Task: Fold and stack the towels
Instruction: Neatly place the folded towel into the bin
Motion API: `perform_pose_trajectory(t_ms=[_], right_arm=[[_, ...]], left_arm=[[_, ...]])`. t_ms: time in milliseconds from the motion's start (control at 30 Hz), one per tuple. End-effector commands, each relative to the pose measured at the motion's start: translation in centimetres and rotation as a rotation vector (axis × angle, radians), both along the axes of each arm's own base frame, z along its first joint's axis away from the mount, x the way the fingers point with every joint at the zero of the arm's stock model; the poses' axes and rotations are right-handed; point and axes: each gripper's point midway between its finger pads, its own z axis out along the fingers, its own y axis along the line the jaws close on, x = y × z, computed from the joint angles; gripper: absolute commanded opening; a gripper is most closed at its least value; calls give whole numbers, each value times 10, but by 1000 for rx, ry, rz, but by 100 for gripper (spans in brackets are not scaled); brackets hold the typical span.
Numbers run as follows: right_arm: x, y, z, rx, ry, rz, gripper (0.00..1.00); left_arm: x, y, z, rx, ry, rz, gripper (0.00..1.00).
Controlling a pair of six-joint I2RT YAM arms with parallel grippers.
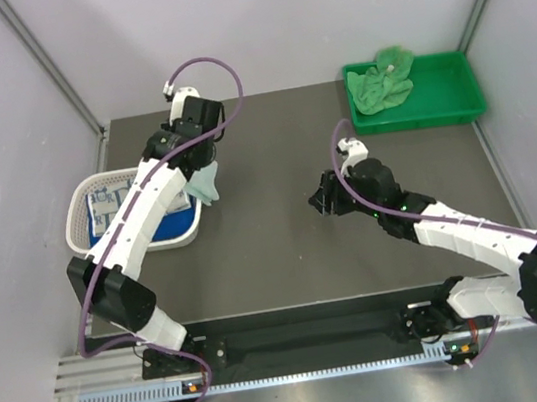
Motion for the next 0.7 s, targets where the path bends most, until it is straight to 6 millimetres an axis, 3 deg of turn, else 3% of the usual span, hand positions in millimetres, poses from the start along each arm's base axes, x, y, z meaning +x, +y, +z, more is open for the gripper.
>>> perform_pose_trajectory(t_ms=[0,233,667], right_arm=[[13,13,30,62,-70,24,54],[17,19,34,67,-70,34,53],[19,27,50,84,-87,42,52]], left_arm=[[-7,10,40,12,-65,-6,0],[-9,30,59,4,-93,19,0],[-15,53,78,-32,-106,11,0]])
